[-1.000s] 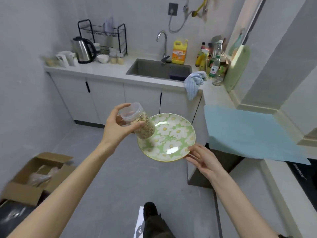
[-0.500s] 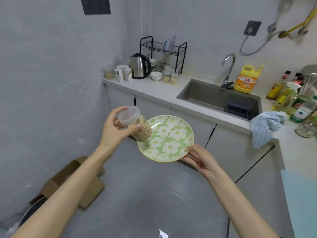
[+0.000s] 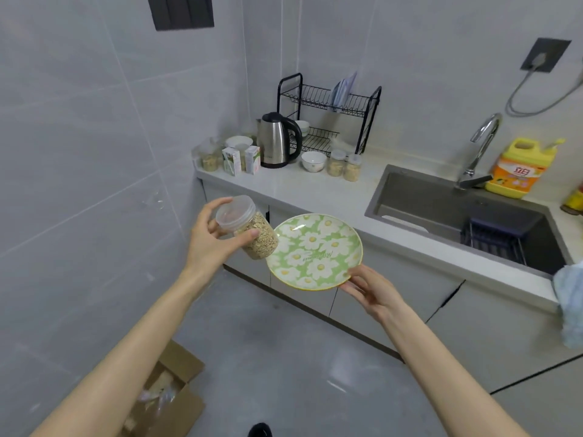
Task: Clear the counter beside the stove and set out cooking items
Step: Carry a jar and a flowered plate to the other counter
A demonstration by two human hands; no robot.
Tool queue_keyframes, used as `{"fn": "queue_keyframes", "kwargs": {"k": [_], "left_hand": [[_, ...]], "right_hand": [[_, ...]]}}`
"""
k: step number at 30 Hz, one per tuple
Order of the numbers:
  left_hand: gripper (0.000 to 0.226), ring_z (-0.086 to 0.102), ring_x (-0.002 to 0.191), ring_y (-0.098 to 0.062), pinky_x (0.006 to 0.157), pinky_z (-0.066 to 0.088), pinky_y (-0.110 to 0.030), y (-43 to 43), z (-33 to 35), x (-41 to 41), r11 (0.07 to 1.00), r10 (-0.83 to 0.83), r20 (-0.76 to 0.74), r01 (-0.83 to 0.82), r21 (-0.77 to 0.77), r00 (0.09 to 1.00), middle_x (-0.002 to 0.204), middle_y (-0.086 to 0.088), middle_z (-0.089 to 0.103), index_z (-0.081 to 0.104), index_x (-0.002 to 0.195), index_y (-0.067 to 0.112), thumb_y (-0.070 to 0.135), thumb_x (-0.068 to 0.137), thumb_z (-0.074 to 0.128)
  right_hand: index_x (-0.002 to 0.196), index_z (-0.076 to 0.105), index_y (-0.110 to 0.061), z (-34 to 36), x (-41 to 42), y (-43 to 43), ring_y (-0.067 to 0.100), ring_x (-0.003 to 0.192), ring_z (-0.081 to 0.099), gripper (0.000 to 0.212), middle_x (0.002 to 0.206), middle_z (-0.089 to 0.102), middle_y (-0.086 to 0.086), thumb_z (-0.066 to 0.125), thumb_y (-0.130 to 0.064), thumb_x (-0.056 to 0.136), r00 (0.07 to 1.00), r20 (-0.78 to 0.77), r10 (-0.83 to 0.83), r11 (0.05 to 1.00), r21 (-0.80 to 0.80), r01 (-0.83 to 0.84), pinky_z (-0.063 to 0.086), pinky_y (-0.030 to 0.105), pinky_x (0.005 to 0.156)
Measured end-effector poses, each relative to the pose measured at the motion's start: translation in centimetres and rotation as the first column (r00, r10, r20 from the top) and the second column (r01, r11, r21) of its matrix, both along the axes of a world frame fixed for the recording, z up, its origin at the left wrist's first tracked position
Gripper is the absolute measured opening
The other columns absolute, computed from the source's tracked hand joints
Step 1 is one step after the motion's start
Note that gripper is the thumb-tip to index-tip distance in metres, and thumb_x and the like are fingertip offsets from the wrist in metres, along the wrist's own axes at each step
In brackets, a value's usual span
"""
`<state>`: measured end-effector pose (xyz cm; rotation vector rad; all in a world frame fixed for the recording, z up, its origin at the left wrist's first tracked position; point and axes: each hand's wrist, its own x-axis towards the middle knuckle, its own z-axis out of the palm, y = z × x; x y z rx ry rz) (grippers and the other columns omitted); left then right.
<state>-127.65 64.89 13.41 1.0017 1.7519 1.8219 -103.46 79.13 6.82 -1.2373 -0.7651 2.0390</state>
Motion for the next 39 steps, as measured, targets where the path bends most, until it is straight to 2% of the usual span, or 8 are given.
{"fn": "queue_keyframes", "kwargs": {"k": [6, 12, 17, 20, 24, 30, 34, 39], "left_hand": [[0.066, 0.062, 0.108, -0.013, 0.094, 0.053, -0.038, 8.0, -0.9, -10.1, 0.996, -0.073, -0.035, 0.071, -0.061, 0.997, 0.120, 0.005, 0.062, 0.054, 0.115, 0.038, 0.015, 0.063, 0.088], [0.073, 0.055, 0.113, -0.015, 0.090, 0.052, -0.031, 14.9, -2.5, -16.3, 0.989, -0.101, -0.038, 0.096, -0.110, 0.994, 0.127, 0.006, 0.054, 0.050, 0.122, 0.038, 0.014, 0.064, 0.087], [0.073, 0.052, 0.115, -0.012, 0.091, 0.048, -0.024, 21.7, -5.0, -21.0, 0.985, -0.113, -0.043, 0.106, -0.139, 0.993, 0.116, 0.025, 0.050, 0.051, 0.121, 0.035, 0.007, 0.064, 0.087], [0.073, 0.051, 0.112, -0.010, 0.081, 0.047, -0.016, 25.7, -6.7, -23.2, 0.979, -0.130, -0.023, 0.125, -0.161, 0.991, 0.113, 0.026, 0.049, 0.049, 0.121, 0.037, 0.004, 0.066, 0.085], [0.075, 0.052, 0.112, -0.008, 0.079, 0.047, -0.015, 31.8, -9.5, -26.8, 0.969, -0.123, -0.016, 0.116, -0.219, 0.992, 0.114, 0.026, 0.050, 0.047, 0.125, 0.035, 0.007, 0.066, 0.085], [0.075, 0.052, 0.116, -0.015, 0.082, 0.052, -0.027, 39.3, -12.8, -31.0, 0.925, -0.174, -0.052, 0.145, -0.352, 0.983, 0.117, 0.011, 0.053, 0.046, 0.124, 0.035, 0.008, 0.066, 0.085], [0.078, 0.049, 0.121, -0.011, 0.098, 0.049, -0.042, 42.7, -15.0, -33.2, 0.887, -0.207, -0.086, 0.150, -0.437, 0.974, 0.125, 0.010, 0.054, 0.045, 0.132, 0.032, 0.015, 0.067, 0.085], [0.079, 0.045, 0.123, -0.007, 0.101, 0.046, -0.043, 45.3, -16.5, -34.4, 0.852, -0.250, -0.103, 0.169, -0.495, 0.963, 0.134, 0.012, 0.047, 0.040, 0.137, 0.031, 0.015, 0.071, 0.081]], "right_hand": [[0.111, 0.062, 0.005, -1.2, -7.8, 6.4, 0.020, 0.075, 0.074, 0.033, 0.100, 0.072, 0.019, 0.063, 0.008, 0.078, 0.990, 0.018, -0.143, 0.988, -0.063, 0.144, 0.061, 0.031, 0.066], [0.109, 0.062, 0.005, -2.4, -13.0, 11.8, 0.020, 0.071, 0.074, 0.032, 0.100, 0.071, 0.019, 0.064, 0.010, 0.078, 0.973, 0.010, -0.232, 0.967, -0.107, 0.231, 0.059, 0.027, 0.055], [0.116, 0.063, 0.003, -4.7, -17.0, 18.3, 0.021, 0.084, 0.074, 0.038, 0.102, 0.073, 0.013, 0.065, 0.008, 0.079, 0.979, 0.046, -0.198, 0.975, -0.097, 0.202, 0.061, 0.032, 0.066], [0.116, 0.063, 0.002, -6.0, -19.0, 22.5, 0.023, 0.092, 0.071, 0.037, 0.107, 0.072, 0.014, 0.065, 0.009, 0.079, 0.984, 0.054, -0.172, 0.979, -0.101, 0.177, 0.061, 0.031, 0.065], [0.113, 0.065, 0.001, -8.0, -22.2, 28.8, 0.023, 0.097, 0.069, 0.035, 0.110, 0.071, 0.015, 0.066, 0.009, 0.079, 0.990, 0.075, -0.120, 0.985, -0.118, 0.129, 0.061, 0.035, 0.072], [0.114, 0.064, 0.005, -9.8, -26.7, 35.9, 0.025, 0.100, 0.068, 0.038, 0.111, 0.070, 0.016, 0.067, 0.012, 0.076, 0.993, 0.099, -0.062, 0.990, -0.124, 0.074, 0.061, 0.035, 0.071], [0.114, 0.063, 0.009, -11.1, -28.7, 39.2, 0.026, 0.092, 0.069, 0.036, 0.108, 0.070, 0.018, 0.063, 0.015, 0.078, 0.993, 0.101, -0.056, 0.986, -0.152, 0.071, 0.061, 0.033, 0.065], [0.118, 0.062, 0.005, -12.6, -30.8, 42.0, 0.026, 0.093, 0.071, 0.042, 0.111, 0.070, 0.016, 0.064, 0.014, 0.077, 0.994, 0.108, -0.021, 0.979, -0.198, 0.043, 0.061, 0.036, 0.070]]}}
